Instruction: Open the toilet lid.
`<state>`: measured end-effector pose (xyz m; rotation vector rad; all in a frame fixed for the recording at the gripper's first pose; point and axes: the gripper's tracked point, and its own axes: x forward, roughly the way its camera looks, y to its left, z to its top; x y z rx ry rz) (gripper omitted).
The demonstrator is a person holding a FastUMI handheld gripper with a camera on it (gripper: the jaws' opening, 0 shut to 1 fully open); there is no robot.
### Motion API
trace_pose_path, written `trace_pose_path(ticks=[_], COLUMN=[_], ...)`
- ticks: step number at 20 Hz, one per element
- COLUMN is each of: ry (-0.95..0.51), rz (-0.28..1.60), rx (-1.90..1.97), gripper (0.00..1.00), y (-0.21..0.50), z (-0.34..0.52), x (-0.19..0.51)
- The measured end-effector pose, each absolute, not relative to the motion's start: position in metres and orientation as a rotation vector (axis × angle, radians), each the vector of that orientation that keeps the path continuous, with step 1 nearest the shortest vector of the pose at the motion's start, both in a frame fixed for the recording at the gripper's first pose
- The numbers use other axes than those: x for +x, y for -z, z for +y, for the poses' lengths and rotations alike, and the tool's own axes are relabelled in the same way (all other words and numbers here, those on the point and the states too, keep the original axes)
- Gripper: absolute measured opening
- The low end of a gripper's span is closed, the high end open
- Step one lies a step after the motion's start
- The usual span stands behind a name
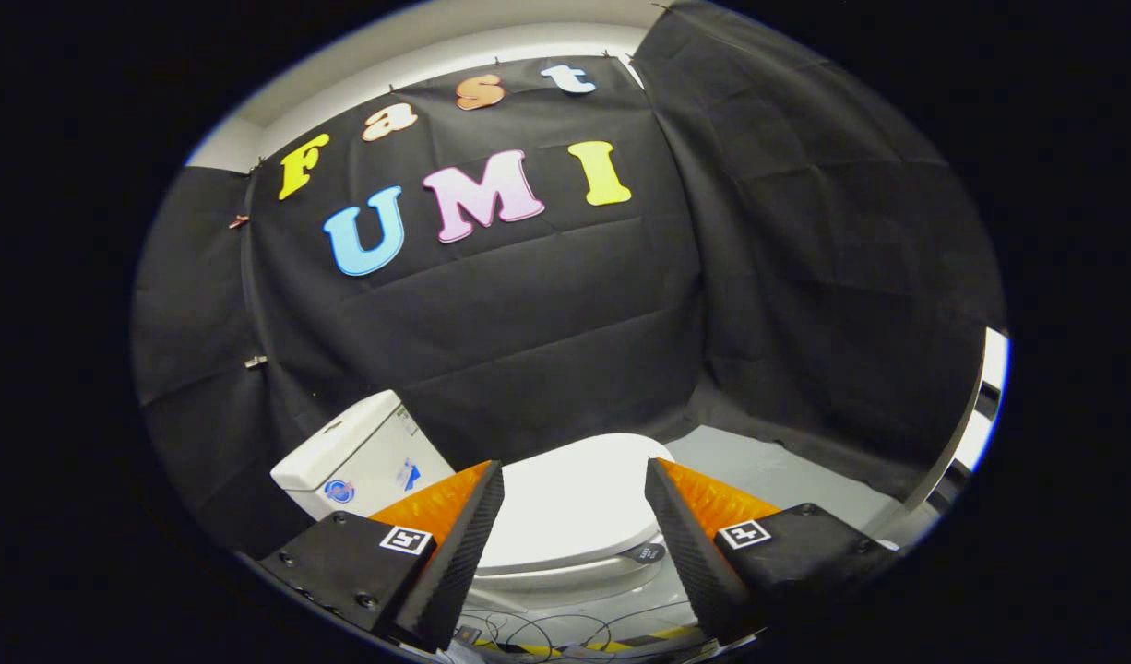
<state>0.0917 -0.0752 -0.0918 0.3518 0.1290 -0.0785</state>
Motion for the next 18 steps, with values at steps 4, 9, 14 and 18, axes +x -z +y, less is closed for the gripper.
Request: trace_pose_path(ticks=[4, 9, 14, 18], ry=[0.105, 0.106, 0.120, 0.126], rz=[0.219, 0.323, 0.421, 0.478], rx=[0.470, 0.626, 0.764, 0.850], gripper=[0.97, 0.97, 0.97, 0.96], y=[0.151, 0.222, 0.297, 0.341], z=[-0.098, -0.114, -0.122, -0.125], x=[0.126, 0.160, 0.178, 0.184])
